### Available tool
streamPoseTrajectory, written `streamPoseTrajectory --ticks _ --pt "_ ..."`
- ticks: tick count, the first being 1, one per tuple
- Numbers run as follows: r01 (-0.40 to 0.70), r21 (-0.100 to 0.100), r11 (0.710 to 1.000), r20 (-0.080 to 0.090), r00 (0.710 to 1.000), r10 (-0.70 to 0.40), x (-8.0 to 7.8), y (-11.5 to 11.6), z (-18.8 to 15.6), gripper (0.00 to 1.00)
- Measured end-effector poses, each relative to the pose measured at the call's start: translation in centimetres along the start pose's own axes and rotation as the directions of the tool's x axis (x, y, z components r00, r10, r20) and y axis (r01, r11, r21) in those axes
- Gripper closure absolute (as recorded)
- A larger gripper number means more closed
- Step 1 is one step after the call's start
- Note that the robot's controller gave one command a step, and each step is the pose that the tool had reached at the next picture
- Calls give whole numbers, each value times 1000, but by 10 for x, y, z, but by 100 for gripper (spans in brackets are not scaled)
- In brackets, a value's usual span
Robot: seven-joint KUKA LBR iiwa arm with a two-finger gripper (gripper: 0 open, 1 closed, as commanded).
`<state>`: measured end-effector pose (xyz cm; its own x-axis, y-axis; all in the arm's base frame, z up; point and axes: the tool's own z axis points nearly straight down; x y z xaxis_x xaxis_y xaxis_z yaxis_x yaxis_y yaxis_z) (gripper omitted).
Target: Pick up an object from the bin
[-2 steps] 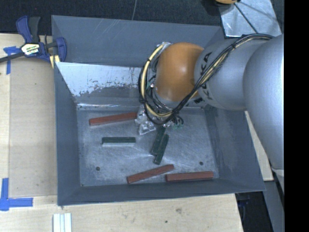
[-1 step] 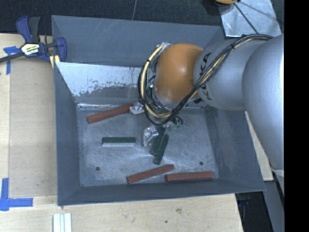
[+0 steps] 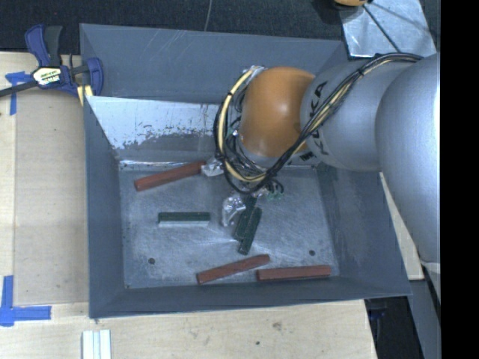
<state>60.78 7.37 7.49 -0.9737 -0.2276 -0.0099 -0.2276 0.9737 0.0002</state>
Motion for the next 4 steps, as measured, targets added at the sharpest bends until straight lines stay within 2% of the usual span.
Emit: streamPoseTrajectory --ticks 1,2,3,4 --pt "212 1 977 10 977 -212 40 69 -2 100" --pt "211 0 977 4 977 -211 42 69 0 0" --pt "211 -1 978 4 978 -211 42 69 0 0" --pt "33 0 999 14 999 -33 38 126 -2 100"
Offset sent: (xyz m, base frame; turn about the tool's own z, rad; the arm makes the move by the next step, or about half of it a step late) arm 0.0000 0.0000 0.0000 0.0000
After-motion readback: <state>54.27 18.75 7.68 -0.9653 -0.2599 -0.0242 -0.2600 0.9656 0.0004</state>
